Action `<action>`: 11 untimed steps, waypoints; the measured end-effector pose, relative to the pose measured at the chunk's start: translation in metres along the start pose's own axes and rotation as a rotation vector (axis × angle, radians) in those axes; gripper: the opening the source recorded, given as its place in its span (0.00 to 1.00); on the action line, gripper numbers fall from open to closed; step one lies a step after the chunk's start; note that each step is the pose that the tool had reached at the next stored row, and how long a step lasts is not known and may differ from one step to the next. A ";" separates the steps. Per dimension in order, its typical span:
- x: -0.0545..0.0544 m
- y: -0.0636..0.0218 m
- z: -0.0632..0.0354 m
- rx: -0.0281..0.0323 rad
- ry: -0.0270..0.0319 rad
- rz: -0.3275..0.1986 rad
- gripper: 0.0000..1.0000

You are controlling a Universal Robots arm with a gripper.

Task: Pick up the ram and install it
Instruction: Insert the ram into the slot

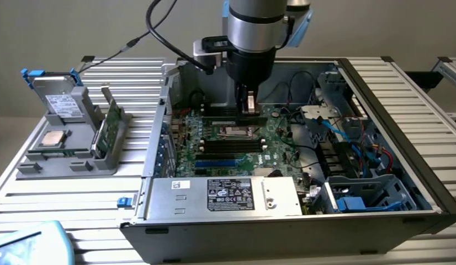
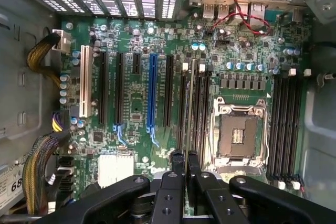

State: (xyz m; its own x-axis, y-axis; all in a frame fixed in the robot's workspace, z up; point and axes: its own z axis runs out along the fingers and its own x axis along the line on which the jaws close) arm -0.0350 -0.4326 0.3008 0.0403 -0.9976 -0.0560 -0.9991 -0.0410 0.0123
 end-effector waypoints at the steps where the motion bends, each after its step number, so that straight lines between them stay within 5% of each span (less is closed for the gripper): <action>1: 0.000 -0.0001 0.0014 0.0002 0.0011 0.000 0.14; 11: 0.000 -0.0003 0.0130 0.0042 0.0138 0.005 0.14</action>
State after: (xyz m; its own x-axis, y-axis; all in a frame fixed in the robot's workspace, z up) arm -0.0349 -0.4319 0.2878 0.0358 -0.9985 -0.0422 -0.9993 -0.0361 0.0083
